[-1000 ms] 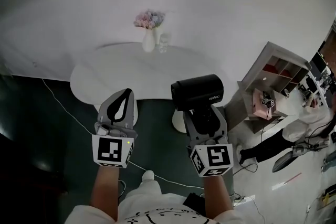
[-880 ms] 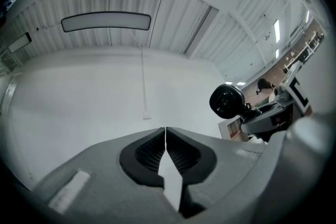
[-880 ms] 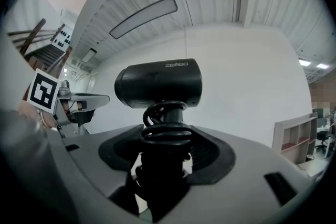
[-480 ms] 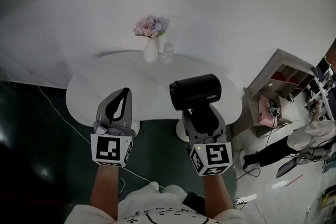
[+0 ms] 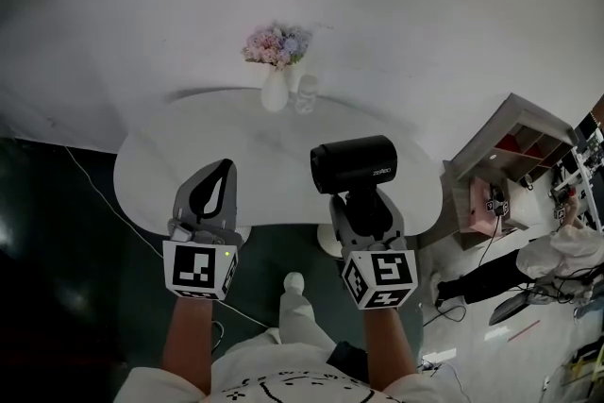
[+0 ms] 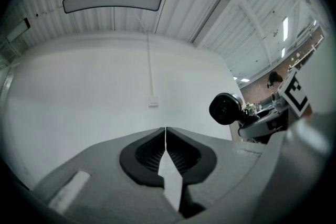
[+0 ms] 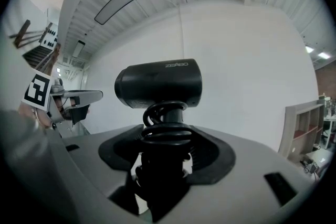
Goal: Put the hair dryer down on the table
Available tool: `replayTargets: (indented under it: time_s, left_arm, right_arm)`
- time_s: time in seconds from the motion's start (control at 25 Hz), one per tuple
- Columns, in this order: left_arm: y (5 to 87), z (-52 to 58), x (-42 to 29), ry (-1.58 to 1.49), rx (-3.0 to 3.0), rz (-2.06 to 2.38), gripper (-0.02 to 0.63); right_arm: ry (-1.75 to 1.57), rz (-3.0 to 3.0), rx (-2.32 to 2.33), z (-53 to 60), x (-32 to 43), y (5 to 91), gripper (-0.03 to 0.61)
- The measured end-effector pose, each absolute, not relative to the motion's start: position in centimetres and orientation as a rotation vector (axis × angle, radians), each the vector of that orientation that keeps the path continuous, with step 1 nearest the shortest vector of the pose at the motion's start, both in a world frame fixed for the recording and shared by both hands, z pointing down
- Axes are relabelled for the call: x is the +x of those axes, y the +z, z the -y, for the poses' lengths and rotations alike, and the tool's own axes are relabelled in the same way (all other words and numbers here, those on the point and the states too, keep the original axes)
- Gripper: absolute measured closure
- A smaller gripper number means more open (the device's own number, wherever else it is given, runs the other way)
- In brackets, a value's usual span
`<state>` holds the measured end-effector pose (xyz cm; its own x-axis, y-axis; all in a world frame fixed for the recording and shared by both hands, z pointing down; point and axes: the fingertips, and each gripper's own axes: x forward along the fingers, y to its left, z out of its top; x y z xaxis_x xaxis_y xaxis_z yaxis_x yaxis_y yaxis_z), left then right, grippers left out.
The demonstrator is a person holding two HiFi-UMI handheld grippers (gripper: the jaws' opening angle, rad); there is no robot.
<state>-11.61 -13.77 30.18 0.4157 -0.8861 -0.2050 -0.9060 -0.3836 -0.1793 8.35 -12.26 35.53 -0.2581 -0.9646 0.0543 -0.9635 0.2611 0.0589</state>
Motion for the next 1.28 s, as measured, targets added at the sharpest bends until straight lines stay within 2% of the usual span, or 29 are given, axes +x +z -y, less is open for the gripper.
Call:
replayTargets:
  time_s: [0.76, 1.28]
  left_arm:
    - [30.1, 29.3, -8.4, 0.020, -2.339, -1.687, 0.594]
    - [33.6, 35.6, -7.0, -0.094, -2.353, -1.760, 0.594]
  right_arm:
    - [0.093, 2.475, 1.712, 30.2, 12.5, 38.3, 0.318]
    - [0.316, 2.413, 1.565, 38.1, 13.6, 46.1, 0.318]
